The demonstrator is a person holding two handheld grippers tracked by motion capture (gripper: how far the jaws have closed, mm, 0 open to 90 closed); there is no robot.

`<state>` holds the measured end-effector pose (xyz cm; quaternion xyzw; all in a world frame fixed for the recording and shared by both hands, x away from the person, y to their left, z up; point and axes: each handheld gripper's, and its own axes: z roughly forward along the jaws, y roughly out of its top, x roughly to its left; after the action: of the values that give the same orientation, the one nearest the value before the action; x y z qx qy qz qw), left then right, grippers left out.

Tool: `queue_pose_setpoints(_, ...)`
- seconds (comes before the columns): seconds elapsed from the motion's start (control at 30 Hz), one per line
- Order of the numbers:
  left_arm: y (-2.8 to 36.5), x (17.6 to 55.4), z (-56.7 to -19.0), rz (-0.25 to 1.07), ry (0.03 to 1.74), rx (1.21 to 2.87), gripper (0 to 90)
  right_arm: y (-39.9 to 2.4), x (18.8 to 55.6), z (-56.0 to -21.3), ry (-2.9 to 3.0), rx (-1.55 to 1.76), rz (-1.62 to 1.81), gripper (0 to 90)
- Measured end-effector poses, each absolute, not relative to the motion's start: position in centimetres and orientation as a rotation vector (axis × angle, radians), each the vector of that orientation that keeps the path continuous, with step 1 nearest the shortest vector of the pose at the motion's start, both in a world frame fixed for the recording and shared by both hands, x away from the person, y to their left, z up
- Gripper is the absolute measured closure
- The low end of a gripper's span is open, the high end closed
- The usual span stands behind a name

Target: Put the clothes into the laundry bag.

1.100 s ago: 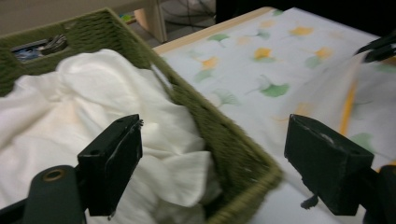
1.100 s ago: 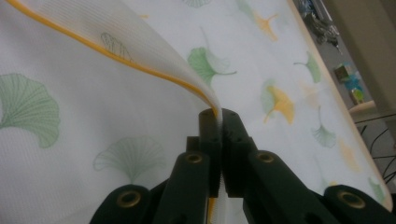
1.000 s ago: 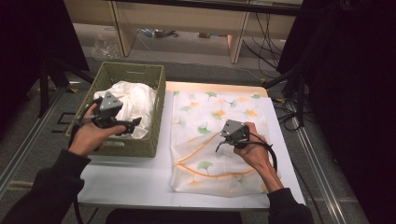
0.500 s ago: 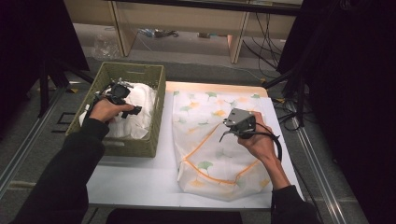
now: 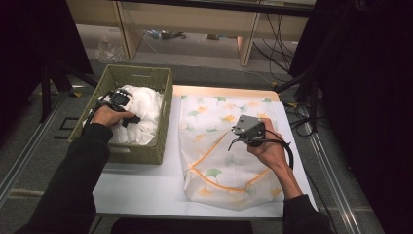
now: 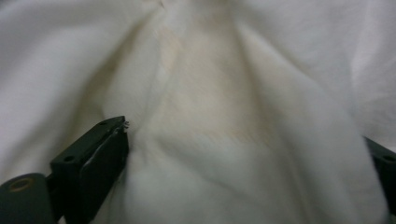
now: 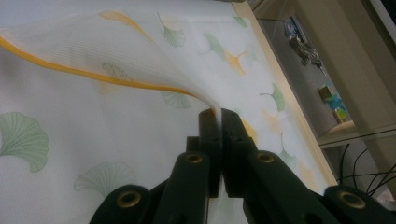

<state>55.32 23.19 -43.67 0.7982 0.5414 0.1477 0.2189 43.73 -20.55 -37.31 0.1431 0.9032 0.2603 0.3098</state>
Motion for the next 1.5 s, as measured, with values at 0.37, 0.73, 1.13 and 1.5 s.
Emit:
queue_pose_setpoints(0.37,21.1,55.5,-45.6,0.348,1.419,2.317,0.0,-19.9,43.9,-37.7,2.401,0.347,0.687,89.5)
queue_pose_setpoints(0.73,21.4,57.0,-45.4,0.543,1.528,2.32,38.5,-19.9,43.6,-37.6,2.394,0.33,0.693,89.5)
queue_pose_setpoints(1.13,21.5,56.7,-45.8,0.32,1.459,2.302,0.0,-20.1,44.1,-37.8,2.4,0.314,0.7,89.4)
queue_pose_setpoints(1.5,22.0,57.4,-46.5,0.38,1.452,2.379,0.0,-19.9,43.8,-37.8,2.401,0.301,0.696,89.2)
